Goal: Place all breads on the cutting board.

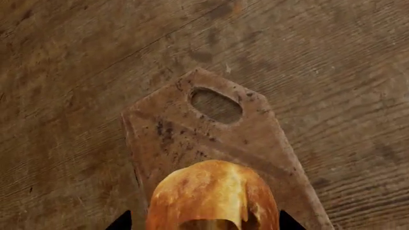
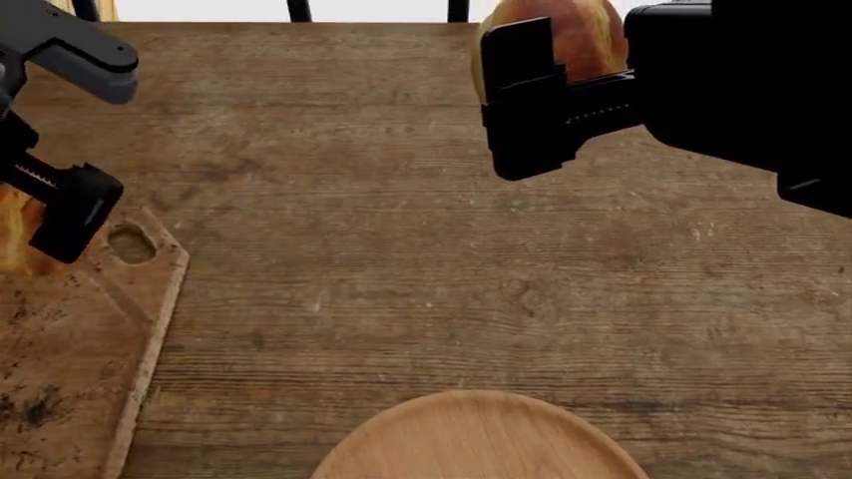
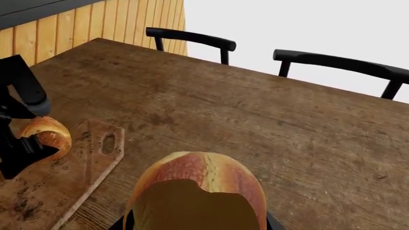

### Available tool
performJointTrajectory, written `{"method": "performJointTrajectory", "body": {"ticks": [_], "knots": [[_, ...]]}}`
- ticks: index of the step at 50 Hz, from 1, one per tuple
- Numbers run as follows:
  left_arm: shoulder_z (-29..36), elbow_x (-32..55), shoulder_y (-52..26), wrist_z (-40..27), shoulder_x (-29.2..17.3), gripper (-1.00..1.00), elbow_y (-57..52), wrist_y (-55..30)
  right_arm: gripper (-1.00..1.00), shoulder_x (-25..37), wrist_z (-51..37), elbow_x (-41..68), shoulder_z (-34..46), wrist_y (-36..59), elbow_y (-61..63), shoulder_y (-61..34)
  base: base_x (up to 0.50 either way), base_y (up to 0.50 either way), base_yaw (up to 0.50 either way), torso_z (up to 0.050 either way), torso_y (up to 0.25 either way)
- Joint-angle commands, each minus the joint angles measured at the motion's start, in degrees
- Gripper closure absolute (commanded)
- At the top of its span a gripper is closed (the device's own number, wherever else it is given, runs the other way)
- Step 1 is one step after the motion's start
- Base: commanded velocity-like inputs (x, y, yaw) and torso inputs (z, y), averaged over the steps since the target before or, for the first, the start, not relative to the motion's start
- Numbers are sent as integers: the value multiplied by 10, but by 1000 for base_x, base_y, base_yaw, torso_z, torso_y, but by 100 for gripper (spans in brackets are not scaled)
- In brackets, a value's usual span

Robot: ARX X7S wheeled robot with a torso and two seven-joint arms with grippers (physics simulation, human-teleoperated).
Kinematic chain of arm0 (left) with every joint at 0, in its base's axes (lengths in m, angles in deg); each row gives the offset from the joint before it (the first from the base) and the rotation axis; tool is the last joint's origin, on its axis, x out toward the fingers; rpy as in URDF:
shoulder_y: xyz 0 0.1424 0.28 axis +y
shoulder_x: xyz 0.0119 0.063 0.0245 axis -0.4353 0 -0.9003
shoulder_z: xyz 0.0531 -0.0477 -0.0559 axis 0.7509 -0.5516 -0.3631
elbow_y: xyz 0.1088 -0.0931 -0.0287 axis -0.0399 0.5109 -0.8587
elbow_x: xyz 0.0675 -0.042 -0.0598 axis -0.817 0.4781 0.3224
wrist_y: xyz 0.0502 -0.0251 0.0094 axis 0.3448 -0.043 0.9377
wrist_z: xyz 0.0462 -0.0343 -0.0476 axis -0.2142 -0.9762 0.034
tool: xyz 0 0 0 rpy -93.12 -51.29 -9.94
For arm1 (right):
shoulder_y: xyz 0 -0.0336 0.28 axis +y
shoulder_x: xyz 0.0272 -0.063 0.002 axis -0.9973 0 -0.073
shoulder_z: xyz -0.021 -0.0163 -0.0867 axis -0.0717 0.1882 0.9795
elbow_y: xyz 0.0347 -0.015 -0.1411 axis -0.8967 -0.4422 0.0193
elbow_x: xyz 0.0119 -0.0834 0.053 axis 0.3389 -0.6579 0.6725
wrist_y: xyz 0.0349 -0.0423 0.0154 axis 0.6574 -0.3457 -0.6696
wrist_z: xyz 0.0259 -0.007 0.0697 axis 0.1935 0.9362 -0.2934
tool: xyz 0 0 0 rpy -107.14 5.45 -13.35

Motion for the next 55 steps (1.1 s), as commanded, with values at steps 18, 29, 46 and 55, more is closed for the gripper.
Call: {"method": "performJointTrajectory", "body": {"ticks": [18,29,46,55], "knots": [[-41,52,-69,-25,-10,-100,-1,12,100,-12,27,-26,-5,5,-10,-1,0,22,-4,0,0],[-198,110,-148,-149,-42,-100,-15,12,100,-49,56,-49,-5,-1,-45,-14,0,22,0,0,0],[-277,580,-180,-593,-202,-100,-439,-205,100,-175,196,-140,29,-11,-188,-47,0,23,0,1,0],[-221,768,-276,-732,-231,-100,-427,-202,100,-219,253,-173,44,-20,-238,-61,0,24,0,0,0]]}}
